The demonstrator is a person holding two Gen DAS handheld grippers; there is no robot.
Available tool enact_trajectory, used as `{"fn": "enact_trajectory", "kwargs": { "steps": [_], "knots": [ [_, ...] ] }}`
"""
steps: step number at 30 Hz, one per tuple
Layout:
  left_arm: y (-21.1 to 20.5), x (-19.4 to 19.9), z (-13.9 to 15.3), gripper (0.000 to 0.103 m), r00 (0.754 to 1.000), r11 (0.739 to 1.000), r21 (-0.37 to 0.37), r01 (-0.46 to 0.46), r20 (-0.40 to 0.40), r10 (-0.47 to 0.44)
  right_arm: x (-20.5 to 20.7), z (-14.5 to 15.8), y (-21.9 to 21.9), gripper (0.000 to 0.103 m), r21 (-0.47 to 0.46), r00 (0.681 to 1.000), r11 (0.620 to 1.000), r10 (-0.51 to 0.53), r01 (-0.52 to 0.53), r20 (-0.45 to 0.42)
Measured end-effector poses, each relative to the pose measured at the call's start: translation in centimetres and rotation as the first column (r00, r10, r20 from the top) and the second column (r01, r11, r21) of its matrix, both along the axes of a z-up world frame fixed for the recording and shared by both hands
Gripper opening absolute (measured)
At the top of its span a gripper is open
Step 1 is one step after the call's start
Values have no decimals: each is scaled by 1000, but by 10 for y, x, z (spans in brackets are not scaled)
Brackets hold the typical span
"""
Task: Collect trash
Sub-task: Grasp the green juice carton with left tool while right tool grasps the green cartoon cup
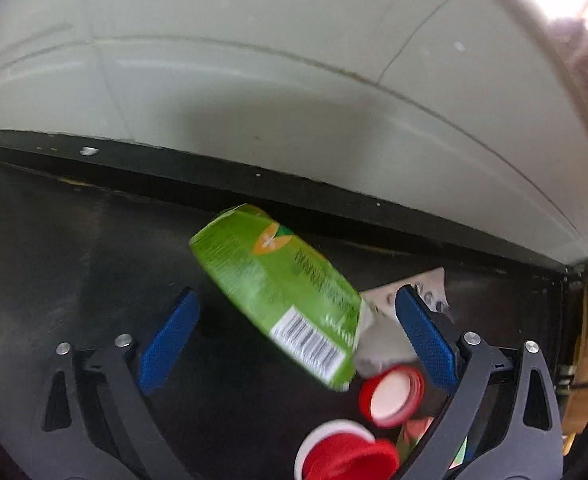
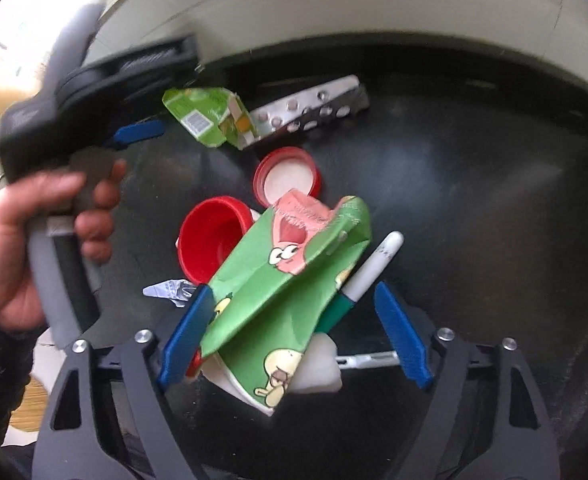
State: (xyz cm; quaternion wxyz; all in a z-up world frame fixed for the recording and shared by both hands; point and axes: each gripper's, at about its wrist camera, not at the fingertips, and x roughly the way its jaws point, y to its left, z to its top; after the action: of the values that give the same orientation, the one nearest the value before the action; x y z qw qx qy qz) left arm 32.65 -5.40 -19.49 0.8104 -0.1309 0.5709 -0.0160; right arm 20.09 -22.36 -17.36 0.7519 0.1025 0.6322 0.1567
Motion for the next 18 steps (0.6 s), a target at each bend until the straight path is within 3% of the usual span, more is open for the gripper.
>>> {"fn": "enact_trajectory", "kwargs": {
  "steps": [2,4,5,7,11,13,18],
  "knots": [
    [-2,4,-6,85,1000,1000,-9,-4,-12,3,2,-4,0,71,19,1000,1000,0,0,-14],
    [-2,5,-11,69,1000,999,-37,-12,-24,11,4,-8,-3,62,71,998,997,-26,29,-49],
    [-2,4,-13,55,999,998,-52,-19,-29,17,5,-9,-5,58,89,997,995,-39,44,-62],
    [-1,0,-11,49,1000,997,-71,-21,-19,19,4,-8,-4,45,109,997,993,-37,45,-67],
    [-1,-14,-2,34,1000,998,-55,15,9,-14,-4,-3,0,34,98,999,995,-9,13,-46],
    [0,-23,6,4,999,998,-52,31,17,-31,-9,5,4,30,83,1000,997,15,-13,-22],
    [8,-48,25,4,998,998,-34,56,31,-55,-24,28,10,28,48,997,998,44,-47,59]
  ]
}}
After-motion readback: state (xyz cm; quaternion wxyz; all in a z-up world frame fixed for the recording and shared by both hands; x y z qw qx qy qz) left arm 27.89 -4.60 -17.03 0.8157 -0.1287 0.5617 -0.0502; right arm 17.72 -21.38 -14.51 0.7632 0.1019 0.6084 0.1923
